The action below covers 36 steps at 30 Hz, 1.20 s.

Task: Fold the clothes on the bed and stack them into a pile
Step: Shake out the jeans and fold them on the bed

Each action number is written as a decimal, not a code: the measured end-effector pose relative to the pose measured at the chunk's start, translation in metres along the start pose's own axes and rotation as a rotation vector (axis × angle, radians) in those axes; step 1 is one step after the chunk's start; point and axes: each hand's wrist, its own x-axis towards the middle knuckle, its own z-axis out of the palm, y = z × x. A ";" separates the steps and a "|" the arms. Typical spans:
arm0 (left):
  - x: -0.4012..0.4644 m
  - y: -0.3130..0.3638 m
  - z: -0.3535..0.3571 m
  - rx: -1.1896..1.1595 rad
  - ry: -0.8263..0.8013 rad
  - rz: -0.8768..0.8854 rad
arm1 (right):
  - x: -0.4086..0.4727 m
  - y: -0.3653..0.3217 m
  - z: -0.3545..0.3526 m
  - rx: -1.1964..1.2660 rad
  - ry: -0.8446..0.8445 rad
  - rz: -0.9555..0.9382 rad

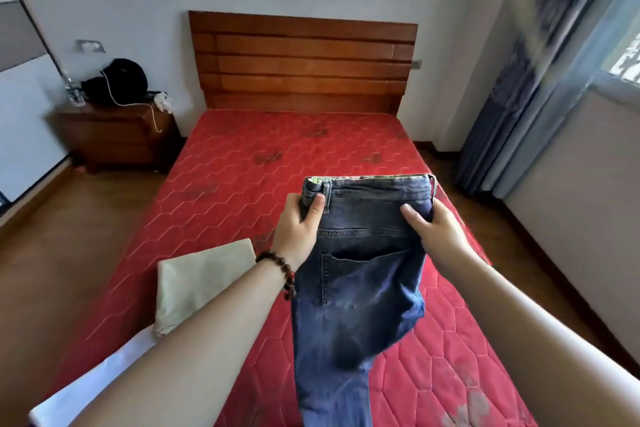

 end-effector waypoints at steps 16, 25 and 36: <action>0.137 -0.164 0.085 0.442 0.240 0.082 | 0.163 0.146 0.098 -0.307 0.184 -0.134; 0.260 -0.308 0.106 0.524 0.034 -0.235 | 0.321 0.244 0.171 -0.517 -0.311 0.116; 0.173 -0.487 0.159 0.556 -0.193 -0.737 | 0.273 0.449 0.208 -0.727 -0.585 0.389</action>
